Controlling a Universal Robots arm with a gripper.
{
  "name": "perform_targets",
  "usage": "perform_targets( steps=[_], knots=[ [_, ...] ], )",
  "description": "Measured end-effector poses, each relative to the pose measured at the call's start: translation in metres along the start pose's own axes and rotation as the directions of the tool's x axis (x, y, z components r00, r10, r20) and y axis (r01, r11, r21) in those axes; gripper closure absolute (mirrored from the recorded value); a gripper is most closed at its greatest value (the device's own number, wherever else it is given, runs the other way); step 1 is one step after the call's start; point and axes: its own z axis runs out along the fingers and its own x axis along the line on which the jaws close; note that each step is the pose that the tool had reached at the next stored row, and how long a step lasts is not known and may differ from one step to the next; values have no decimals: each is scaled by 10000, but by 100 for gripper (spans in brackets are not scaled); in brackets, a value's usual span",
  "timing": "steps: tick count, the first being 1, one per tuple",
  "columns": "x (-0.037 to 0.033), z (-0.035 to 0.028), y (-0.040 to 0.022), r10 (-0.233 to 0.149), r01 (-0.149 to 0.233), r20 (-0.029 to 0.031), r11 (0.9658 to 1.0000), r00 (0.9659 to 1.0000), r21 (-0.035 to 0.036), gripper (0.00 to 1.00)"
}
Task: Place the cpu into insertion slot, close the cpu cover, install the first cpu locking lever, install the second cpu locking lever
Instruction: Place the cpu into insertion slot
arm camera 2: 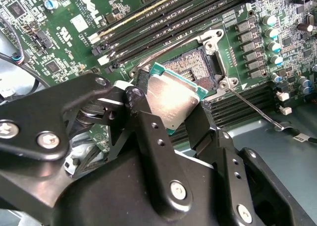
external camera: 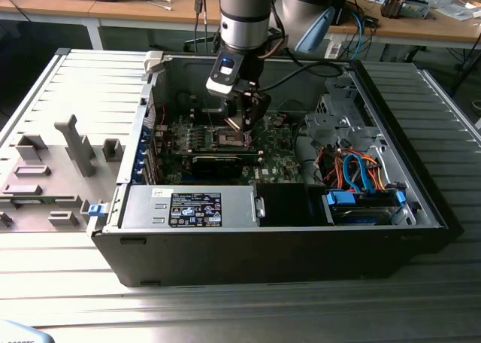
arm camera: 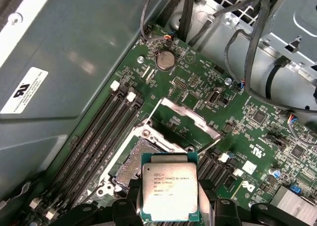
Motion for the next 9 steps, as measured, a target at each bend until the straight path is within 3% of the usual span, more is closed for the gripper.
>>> perform_targets(
  steps=[9],
  knots=[
    [56,9,-74,65,-65,2,10000,10000,2,45]
  ],
)
